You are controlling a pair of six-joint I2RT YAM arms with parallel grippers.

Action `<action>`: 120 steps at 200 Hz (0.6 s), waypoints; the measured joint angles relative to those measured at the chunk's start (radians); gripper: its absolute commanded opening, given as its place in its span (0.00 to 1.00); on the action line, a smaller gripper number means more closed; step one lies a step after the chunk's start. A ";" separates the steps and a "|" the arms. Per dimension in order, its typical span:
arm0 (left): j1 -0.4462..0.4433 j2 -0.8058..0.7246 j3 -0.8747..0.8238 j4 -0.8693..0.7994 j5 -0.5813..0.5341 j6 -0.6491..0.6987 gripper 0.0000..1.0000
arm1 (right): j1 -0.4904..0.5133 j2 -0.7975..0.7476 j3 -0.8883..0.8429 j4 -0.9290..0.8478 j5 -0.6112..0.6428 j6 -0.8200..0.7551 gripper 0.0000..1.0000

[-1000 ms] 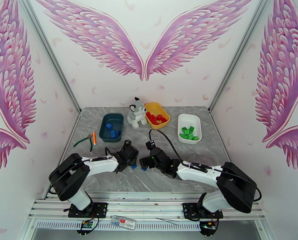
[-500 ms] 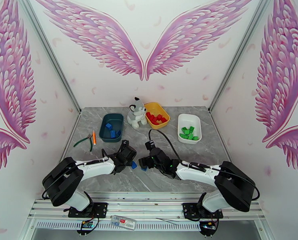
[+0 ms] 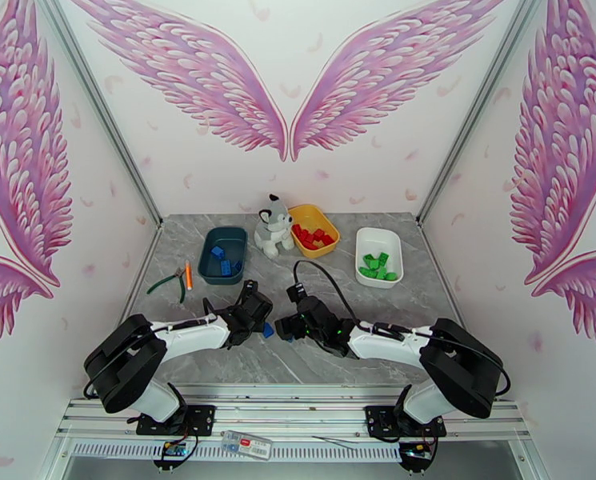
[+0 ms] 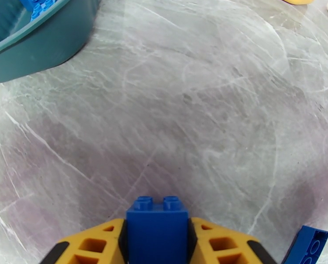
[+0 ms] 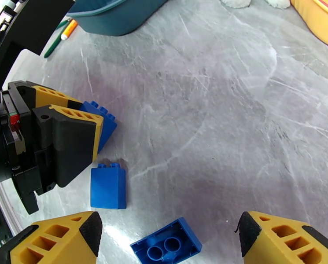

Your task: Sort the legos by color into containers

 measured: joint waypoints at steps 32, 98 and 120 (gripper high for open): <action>0.008 0.000 0.000 0.007 0.002 0.003 0.34 | 0.000 0.000 0.000 0.000 -0.016 0.006 0.87; 0.097 -0.163 -0.014 0.005 0.020 0.043 0.33 | 0.000 0.000 0.000 0.016 -0.067 0.018 0.86; 0.175 -0.230 -0.005 -0.002 0.026 0.078 0.34 | 0.000 0.000 0.000 0.033 -0.101 0.023 0.86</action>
